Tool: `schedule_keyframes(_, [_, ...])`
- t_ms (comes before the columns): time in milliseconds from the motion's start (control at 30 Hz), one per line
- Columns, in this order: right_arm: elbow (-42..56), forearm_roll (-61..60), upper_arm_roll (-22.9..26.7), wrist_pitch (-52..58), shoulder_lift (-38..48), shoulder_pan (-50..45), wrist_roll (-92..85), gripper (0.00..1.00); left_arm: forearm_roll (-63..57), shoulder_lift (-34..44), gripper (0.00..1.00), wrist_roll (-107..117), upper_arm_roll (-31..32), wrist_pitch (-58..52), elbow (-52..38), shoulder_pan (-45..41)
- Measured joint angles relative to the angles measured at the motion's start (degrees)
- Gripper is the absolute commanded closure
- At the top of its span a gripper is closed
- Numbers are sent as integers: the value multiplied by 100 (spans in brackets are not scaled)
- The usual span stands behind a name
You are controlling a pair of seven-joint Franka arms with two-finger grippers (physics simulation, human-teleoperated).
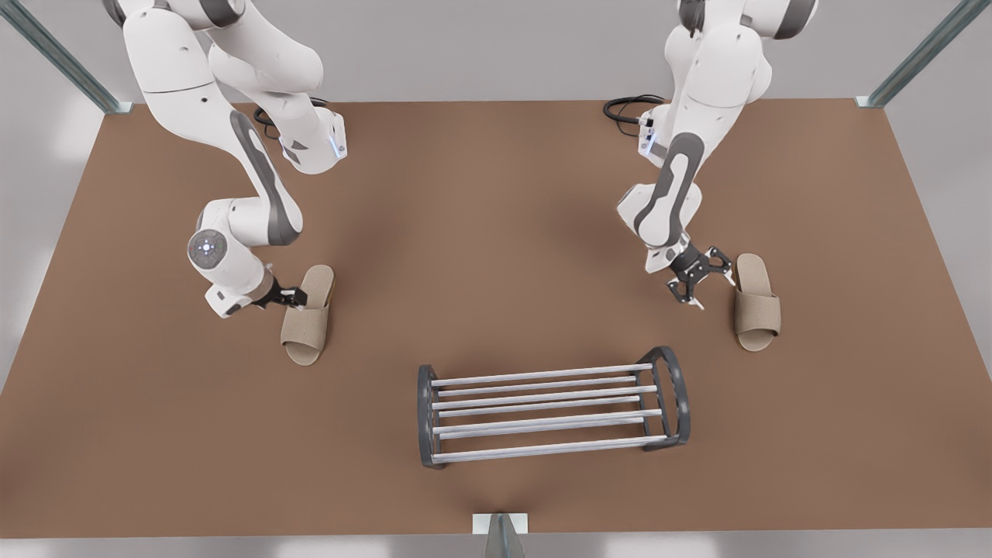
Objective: Place the right shoe on the shoe rack with the right arm, and place the left shoe on the shoe rack with the left arm
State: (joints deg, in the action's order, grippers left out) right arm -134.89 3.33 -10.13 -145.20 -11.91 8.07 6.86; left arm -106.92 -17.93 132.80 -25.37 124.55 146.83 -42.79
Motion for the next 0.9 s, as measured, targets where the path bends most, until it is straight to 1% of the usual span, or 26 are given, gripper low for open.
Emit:
schedule_keyframes(67, [-88,1,-7,-63,18,-21,-26,0,-692,11,0,-21,-498,305,16,14])
schedule_keyframes(200, [-293,-1,-135,-141,144,-13,-66,0,-1712,35,0,-55,-988,1039,22,10])
schedule_keyframes(300, [-312,-3,-144,-193,125,80,-89,0,-2114,155,0,-72,-1178,1512,119,-5])
schedule_keyframes(433, [-283,1,-143,-325,-27,154,-119,0,-2324,248,0,-86,-1610,1866,338,4])
schedule_keyframes(533, [-274,9,-138,-435,-177,195,-139,0,-2381,160,0,-72,-1706,2036,361,145])
schedule_keyframes(700, [-245,43,-137,-638,-440,272,-167,0,-2403,-17,0,66,-1689,2260,353,197])
schedule_keyframes(900, [-132,61,-138,-855,-672,256,-195,0,-2362,2,0,551,-1629,2472,220,196])
